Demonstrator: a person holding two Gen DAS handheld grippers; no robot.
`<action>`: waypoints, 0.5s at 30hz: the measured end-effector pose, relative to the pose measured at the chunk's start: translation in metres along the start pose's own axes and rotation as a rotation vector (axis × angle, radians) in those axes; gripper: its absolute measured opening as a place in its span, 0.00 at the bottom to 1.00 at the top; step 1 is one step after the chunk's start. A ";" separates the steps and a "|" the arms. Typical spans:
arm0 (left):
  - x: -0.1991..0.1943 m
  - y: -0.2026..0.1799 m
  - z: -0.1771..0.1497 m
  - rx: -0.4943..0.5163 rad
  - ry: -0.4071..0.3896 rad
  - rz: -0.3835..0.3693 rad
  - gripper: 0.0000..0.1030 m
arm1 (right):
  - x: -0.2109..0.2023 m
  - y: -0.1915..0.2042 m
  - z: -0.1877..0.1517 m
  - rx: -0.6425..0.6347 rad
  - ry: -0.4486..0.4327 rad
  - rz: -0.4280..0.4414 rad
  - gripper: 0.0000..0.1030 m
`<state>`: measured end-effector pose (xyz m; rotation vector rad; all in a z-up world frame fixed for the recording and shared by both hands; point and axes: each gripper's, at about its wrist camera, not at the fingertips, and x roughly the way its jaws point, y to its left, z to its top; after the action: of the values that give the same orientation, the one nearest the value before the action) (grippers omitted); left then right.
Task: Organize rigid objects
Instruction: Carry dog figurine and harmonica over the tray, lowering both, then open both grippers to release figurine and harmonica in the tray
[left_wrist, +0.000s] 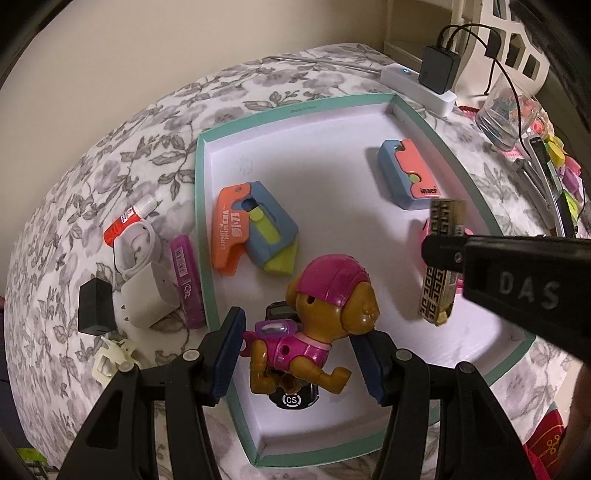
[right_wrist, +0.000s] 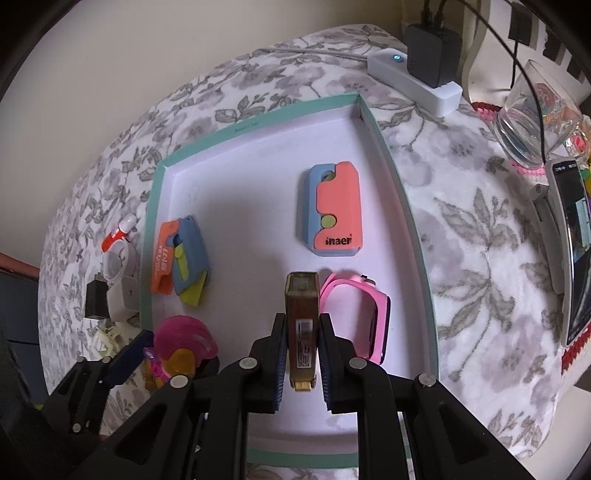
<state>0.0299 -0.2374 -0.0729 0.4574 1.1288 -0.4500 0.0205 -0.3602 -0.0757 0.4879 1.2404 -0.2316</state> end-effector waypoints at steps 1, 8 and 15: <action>0.000 0.001 0.000 -0.002 0.000 0.002 0.58 | 0.002 0.000 0.000 -0.001 0.006 -0.001 0.16; 0.000 0.002 0.000 0.000 -0.002 0.007 0.58 | 0.009 0.005 -0.001 -0.018 0.015 -0.010 0.17; 0.002 0.001 0.000 0.002 -0.001 0.012 0.58 | 0.009 0.007 0.000 -0.029 0.008 -0.011 0.19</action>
<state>0.0307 -0.2368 -0.0749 0.4654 1.1241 -0.4414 0.0261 -0.3531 -0.0826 0.4572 1.2534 -0.2205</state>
